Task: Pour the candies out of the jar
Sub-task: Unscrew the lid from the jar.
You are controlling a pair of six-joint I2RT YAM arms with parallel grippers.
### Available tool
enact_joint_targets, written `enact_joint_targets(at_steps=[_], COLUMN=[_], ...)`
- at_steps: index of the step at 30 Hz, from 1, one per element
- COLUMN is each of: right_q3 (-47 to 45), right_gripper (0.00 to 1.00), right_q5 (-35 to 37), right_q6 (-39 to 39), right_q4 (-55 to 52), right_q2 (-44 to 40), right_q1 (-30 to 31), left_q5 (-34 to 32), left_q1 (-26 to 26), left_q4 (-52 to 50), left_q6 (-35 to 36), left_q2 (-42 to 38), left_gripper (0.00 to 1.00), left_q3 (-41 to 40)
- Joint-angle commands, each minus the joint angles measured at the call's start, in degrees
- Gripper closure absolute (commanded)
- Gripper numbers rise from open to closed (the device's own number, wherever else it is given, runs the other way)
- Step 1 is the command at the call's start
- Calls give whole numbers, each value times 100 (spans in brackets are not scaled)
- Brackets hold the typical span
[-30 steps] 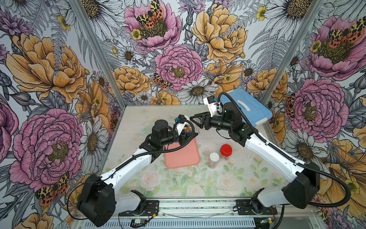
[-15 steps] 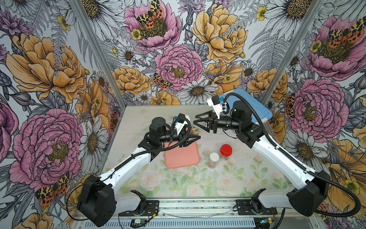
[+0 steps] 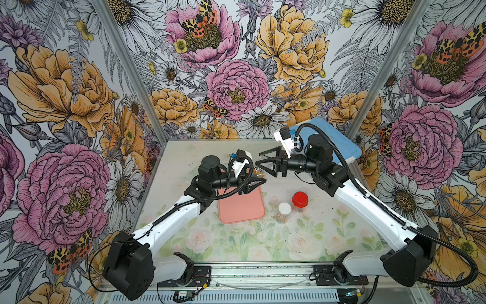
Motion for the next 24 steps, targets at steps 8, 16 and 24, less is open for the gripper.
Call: enact_joint_targets(at_steps=[8,16,24], right_q3=[79,-109,-140], right_gripper=[0,4,8], right_q5=[511,1416,1500], right_q6=[623,730,790], right_q4=[-3,-112,-112], right_q2=[-430,-567,-288], right_q1=[-274,-365,-138], left_q5=[-590,-1204,-1336], left_q1=[11,15,-39], left_q4=[197,118,55], left_q6=[60,206,306], left_q2=[1,-32,56], left_gripper=[100,100,100], left_q3=[6,-107,-103])
